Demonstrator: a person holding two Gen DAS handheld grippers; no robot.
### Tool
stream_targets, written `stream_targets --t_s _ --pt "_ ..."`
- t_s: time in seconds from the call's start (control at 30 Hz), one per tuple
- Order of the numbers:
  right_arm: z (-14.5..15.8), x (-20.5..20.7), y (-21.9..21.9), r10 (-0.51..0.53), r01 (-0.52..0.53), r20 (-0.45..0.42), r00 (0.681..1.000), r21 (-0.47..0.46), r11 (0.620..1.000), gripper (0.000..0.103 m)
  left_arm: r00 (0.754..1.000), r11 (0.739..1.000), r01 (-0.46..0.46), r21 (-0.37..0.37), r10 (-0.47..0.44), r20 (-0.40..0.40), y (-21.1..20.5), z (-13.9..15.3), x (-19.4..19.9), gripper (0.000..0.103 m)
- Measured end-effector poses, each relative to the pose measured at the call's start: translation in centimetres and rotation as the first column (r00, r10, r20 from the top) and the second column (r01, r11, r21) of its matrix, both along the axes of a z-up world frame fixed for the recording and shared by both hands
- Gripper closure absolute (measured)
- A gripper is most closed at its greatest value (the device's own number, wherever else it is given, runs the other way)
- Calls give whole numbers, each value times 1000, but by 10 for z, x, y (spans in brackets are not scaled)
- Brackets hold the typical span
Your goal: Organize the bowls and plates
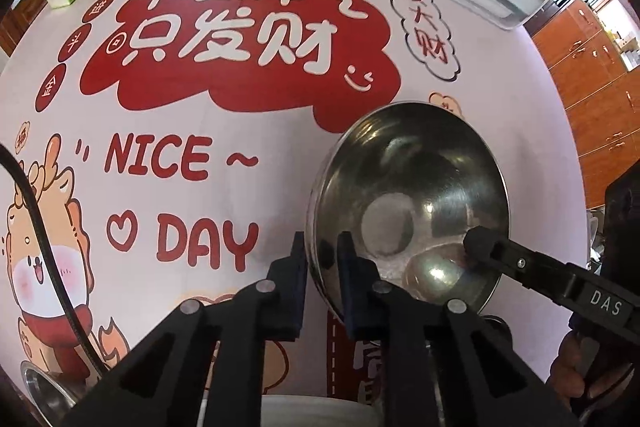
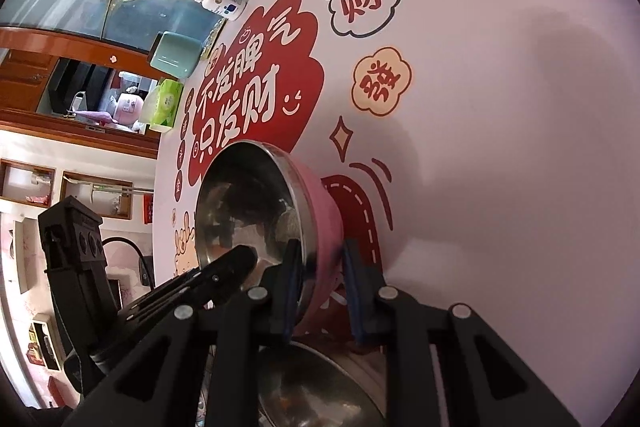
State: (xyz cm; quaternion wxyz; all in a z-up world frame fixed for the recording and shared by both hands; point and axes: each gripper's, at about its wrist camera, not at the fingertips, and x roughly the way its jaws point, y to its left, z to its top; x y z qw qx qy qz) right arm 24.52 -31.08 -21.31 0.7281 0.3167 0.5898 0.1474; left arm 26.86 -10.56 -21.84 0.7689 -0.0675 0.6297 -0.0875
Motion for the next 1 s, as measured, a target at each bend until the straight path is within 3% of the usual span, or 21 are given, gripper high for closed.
stream_targets --t_s 0.6,1.0 --pt "62 -27 23 24 -23 118 993 -15 1000 83 995 1000 -5 -21 7 100 27 67 -35 91" --pt "98 -59 57 71 -67 180 981 -30 997 83 985 998 -38 -47 45 164 64 102 -79 90"
